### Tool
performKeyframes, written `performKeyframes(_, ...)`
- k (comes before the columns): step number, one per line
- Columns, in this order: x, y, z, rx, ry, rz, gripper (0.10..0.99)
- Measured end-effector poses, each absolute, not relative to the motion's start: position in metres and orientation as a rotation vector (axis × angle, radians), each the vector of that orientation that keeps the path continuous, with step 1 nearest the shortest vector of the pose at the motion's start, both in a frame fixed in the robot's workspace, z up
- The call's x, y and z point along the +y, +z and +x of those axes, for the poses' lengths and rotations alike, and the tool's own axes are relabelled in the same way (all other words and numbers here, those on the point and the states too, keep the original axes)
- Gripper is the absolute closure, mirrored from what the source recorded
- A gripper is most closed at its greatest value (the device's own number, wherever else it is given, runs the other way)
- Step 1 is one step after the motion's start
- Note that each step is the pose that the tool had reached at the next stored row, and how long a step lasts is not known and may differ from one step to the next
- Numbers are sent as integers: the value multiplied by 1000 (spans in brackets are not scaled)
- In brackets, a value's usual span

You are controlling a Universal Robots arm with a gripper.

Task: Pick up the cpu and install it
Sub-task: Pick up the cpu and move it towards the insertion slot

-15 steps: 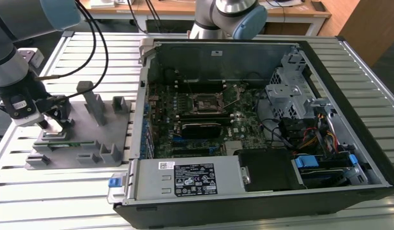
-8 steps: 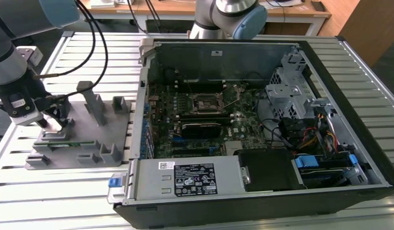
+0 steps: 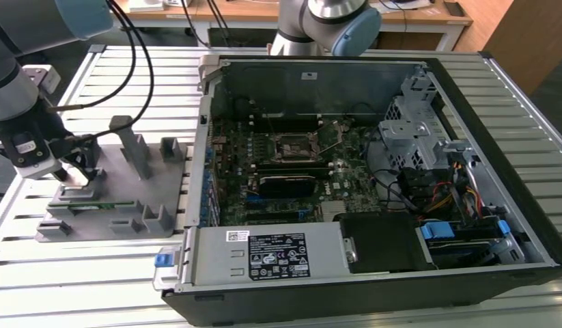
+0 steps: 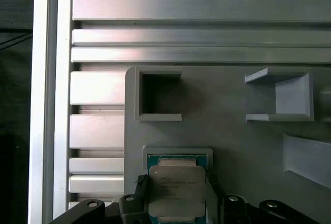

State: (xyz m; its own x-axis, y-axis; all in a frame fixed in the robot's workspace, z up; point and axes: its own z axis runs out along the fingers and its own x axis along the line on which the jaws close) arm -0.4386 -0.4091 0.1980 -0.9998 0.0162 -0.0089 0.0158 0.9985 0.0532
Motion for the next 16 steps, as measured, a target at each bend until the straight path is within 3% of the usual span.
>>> performKeyframes(16, -409, 203, -439, 3131, 69, 25, 561)
